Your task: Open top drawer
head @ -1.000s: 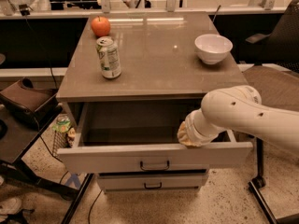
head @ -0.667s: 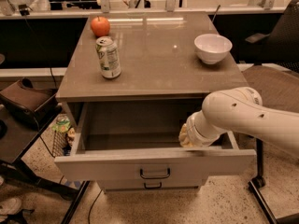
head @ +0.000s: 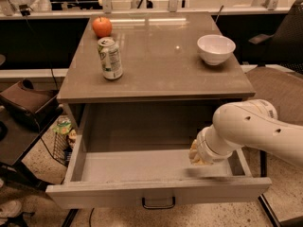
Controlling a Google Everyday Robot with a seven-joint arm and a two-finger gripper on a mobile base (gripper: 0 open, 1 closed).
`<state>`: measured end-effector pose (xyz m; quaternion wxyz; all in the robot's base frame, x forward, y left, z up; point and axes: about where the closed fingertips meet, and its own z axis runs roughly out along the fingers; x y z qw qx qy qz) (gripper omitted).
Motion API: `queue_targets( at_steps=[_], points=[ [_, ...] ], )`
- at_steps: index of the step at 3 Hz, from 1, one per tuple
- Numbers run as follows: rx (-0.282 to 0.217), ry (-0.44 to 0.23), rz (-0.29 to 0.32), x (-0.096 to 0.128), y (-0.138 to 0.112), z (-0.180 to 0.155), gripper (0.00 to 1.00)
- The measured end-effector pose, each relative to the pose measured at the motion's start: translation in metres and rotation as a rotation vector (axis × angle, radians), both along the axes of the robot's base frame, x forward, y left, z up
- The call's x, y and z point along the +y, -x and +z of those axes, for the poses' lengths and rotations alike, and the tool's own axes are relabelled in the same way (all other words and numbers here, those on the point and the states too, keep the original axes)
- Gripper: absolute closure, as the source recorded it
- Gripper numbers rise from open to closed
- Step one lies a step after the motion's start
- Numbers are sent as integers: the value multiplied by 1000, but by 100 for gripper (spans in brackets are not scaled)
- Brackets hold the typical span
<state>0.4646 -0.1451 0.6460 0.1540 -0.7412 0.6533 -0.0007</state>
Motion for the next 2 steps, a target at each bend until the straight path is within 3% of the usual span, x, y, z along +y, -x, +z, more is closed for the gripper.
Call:
queue_targets(
  at_steps=[1, 2],
  points=[
    [86, -3, -55, -16, 55, -5, 100],
    [137, -5, -79, -24, 82, -7, 98]
  ],
)
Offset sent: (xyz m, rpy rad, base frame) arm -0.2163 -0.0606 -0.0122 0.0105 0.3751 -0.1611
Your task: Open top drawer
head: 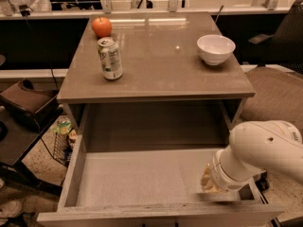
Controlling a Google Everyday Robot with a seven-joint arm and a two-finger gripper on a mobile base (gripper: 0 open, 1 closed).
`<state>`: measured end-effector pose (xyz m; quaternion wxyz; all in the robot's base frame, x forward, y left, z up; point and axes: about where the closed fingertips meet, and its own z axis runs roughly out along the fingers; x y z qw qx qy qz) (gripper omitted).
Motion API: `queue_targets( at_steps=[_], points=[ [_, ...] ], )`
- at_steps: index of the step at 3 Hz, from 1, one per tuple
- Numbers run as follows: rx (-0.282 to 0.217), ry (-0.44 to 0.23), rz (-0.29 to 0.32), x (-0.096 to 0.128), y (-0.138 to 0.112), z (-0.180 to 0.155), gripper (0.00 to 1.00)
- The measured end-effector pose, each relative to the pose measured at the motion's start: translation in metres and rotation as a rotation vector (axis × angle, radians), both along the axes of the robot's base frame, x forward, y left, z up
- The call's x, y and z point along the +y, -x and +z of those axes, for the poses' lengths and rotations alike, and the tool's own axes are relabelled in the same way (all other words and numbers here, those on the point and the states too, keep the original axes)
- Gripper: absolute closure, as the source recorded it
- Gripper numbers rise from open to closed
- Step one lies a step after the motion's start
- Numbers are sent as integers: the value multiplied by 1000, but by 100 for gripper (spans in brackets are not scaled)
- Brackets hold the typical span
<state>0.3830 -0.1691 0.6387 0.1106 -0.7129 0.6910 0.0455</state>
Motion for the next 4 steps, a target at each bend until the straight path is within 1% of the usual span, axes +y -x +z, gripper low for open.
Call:
queue_targets(
  at_steps=[1, 4],
  points=[
    [0, 1, 2, 0, 0, 0, 77],
    [-2, 4, 5, 1, 1, 1, 7]
  ],
)
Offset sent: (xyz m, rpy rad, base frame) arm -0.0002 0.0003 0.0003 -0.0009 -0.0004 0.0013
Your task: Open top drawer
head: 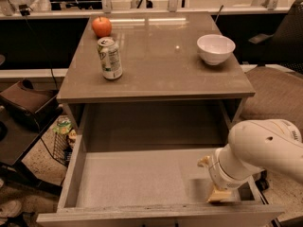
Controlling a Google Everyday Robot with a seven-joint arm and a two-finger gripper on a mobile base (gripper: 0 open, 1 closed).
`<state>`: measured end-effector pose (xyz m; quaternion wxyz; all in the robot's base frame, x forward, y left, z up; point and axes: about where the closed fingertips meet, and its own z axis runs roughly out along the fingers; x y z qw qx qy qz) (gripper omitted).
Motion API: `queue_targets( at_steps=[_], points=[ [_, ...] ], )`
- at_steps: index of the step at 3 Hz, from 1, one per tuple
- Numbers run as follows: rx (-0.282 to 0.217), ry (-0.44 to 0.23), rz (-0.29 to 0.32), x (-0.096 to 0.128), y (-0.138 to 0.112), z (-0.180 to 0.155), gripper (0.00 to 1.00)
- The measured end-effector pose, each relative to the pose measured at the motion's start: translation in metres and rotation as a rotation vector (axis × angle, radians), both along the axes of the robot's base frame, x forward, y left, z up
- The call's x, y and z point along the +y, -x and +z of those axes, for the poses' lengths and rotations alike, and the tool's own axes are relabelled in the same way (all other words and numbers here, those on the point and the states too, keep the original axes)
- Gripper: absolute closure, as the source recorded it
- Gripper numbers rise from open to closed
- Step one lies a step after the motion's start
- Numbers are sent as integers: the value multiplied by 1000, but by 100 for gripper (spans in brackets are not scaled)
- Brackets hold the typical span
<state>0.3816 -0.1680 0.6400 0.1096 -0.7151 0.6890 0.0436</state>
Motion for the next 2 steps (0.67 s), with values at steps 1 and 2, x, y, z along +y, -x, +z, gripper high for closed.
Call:
queue_targets(
  at_steps=[1, 2],
  points=[
    [0, 1, 1, 0, 0, 0, 0],
    [0, 1, 1, 0, 0, 0, 0]
  ],
)
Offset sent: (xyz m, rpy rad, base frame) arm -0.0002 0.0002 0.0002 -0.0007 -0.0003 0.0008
